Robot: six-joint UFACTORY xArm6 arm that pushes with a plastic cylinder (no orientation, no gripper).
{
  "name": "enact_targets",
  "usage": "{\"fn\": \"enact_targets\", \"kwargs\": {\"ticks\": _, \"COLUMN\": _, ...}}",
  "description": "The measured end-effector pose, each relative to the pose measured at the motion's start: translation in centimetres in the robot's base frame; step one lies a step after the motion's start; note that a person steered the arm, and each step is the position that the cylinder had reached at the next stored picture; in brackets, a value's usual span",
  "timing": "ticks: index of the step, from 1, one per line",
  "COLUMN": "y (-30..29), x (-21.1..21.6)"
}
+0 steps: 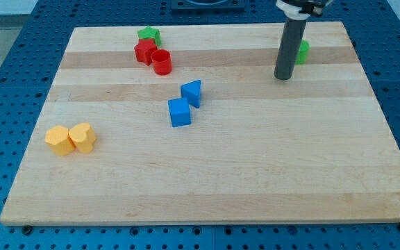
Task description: Move the green circle towards the top right corner of the board
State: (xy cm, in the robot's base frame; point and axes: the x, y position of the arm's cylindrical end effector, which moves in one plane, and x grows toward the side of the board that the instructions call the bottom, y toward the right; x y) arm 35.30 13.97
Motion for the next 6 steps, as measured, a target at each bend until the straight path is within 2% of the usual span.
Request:
{"fn": "enact_targets", "kwargs": {"ticks": 5, "y": -0.3, "x": 5.2}}
{"fn": "enact_targets", "kwargs": {"ticks": 6, "y": 1.0, "x": 2.7}}
